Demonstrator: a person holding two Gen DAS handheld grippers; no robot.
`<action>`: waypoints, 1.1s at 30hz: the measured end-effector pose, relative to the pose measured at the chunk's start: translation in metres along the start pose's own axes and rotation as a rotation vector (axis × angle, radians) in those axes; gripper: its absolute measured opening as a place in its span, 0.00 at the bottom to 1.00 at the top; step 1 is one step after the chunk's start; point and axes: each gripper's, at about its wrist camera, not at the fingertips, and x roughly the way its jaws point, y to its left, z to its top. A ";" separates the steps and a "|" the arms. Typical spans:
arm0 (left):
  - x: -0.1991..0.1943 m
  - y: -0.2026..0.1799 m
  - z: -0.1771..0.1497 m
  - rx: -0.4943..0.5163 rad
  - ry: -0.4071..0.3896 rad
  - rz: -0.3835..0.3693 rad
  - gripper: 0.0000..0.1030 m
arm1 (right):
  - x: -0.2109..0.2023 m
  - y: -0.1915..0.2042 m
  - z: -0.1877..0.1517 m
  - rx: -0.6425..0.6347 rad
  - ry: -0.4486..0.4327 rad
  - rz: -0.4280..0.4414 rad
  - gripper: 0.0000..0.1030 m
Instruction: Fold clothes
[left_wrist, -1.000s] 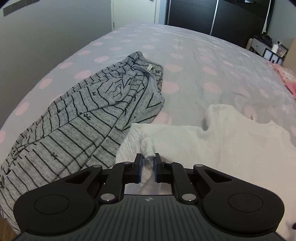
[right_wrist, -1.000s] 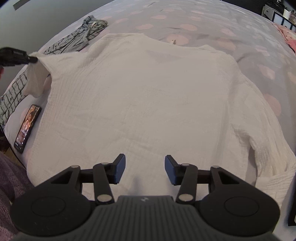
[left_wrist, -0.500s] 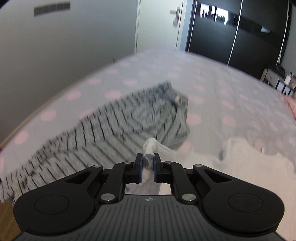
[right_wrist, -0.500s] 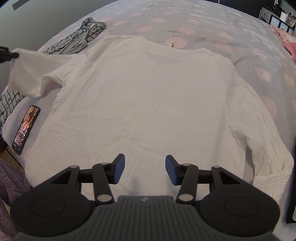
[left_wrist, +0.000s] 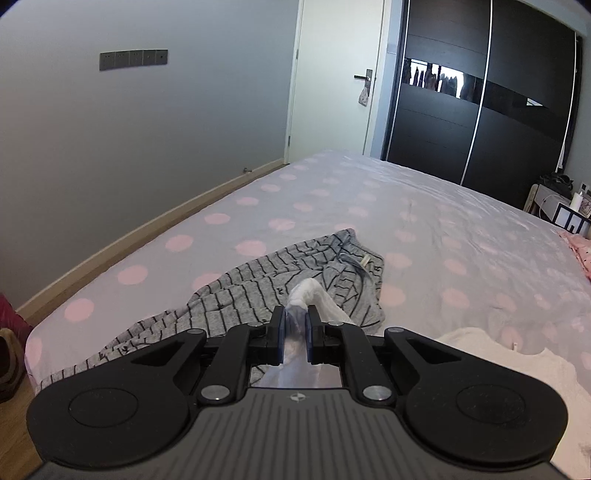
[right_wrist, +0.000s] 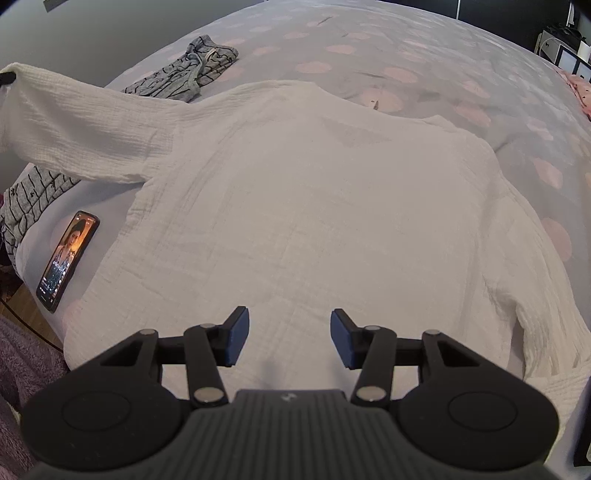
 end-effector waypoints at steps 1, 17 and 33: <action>0.001 0.001 -0.002 0.001 0.008 -0.005 0.08 | 0.001 0.001 0.000 -0.002 0.005 -0.002 0.51; -0.070 -0.106 -0.071 0.497 0.034 -0.398 0.08 | 0.009 0.004 -0.002 -0.009 0.033 -0.006 0.52; -0.101 -0.163 -0.248 0.940 0.332 -0.581 0.08 | 0.016 0.007 -0.012 -0.016 0.071 -0.008 0.52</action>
